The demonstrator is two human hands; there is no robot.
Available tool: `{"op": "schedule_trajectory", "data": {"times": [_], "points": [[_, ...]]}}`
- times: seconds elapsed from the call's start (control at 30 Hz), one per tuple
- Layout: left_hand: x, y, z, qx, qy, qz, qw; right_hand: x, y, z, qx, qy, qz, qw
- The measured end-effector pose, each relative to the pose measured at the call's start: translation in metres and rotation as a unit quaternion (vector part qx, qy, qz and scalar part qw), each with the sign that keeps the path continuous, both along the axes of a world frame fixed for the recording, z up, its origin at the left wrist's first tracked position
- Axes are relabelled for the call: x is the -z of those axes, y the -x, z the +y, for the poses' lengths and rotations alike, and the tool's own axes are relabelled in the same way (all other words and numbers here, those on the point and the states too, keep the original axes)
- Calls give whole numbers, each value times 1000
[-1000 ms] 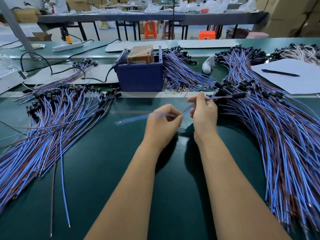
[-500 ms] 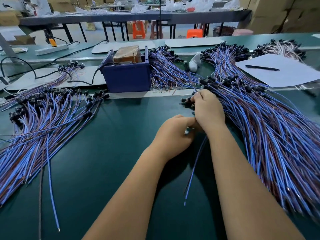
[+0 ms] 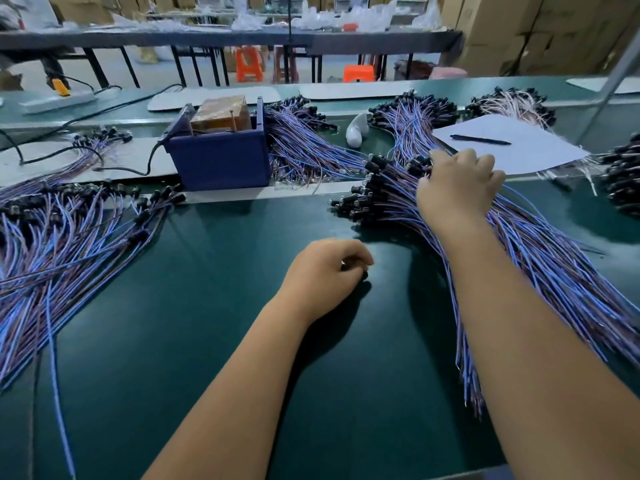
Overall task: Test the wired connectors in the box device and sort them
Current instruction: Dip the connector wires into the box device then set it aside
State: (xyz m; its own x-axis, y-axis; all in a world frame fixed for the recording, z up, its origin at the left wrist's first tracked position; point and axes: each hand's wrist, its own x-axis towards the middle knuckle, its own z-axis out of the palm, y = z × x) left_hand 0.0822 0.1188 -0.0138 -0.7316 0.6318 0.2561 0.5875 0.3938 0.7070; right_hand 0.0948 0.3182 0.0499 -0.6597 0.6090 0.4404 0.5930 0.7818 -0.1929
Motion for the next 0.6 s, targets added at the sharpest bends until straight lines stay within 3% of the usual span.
{"op": "schedule_trajectory", "data": {"times": [0.1,0.23,0.37,0.47,0.6], "points": [[-2,5,0,-86,-40,5,995,8,10,-34,-30,9,49,998],[-9,32,-26,-278,-60,50,957,27,29,-109,-193,68,61,977],[-7,58,-81,-437,69,62,895,49,39,-170,-352,187,2,917],[-7,66,-113,-533,127,5,837,59,48,-185,-368,172,-32,913],[-6,76,-126,-544,169,-78,818,66,56,-180,-341,182,-41,921]]}}
